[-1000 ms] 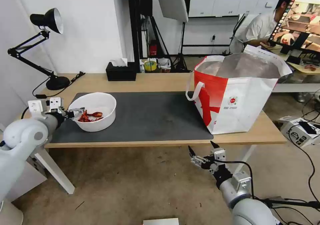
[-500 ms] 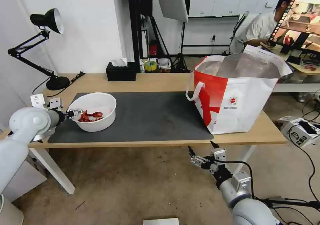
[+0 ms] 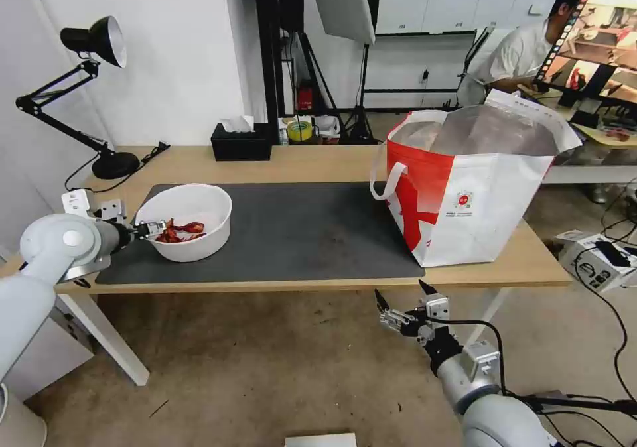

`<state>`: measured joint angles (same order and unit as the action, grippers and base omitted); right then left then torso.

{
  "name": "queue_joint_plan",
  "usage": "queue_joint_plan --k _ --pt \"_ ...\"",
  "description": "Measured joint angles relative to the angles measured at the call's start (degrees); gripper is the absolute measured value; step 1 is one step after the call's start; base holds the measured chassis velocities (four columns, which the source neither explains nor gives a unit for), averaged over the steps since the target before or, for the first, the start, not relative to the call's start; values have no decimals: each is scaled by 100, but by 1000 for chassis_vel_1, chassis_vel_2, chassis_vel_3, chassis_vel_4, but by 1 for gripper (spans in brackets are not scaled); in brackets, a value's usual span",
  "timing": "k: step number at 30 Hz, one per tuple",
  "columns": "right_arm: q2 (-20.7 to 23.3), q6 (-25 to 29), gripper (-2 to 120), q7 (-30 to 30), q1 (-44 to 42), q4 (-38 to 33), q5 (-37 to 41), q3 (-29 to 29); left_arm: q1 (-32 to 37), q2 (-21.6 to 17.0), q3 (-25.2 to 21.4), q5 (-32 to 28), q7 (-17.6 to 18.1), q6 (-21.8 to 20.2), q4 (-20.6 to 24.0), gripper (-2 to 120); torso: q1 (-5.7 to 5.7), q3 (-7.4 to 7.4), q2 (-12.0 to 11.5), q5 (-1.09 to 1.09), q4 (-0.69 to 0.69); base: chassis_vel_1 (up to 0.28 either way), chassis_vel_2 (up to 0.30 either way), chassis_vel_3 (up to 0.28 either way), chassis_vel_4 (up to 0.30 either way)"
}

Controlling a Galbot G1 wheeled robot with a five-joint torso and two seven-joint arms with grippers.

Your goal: Pick up the trash from the table and place it into the takeout bag.

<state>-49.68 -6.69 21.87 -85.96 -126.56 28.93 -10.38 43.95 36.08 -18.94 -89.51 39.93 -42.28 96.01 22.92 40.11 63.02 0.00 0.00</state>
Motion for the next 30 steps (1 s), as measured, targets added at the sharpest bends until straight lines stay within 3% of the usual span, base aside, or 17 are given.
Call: queue_joint_plan --k 21,30 --pt "0 0 100 0 0 0 0 0 -60 -11 -33 -411 -92 29 122 1 -1 0 0 0 0 0 0 0 0" --pt "0 0 100 0 0 0 0 0 -531 101 199 -663 -11 113 476 0 0 0 0 0 -1 0 0 0 0"
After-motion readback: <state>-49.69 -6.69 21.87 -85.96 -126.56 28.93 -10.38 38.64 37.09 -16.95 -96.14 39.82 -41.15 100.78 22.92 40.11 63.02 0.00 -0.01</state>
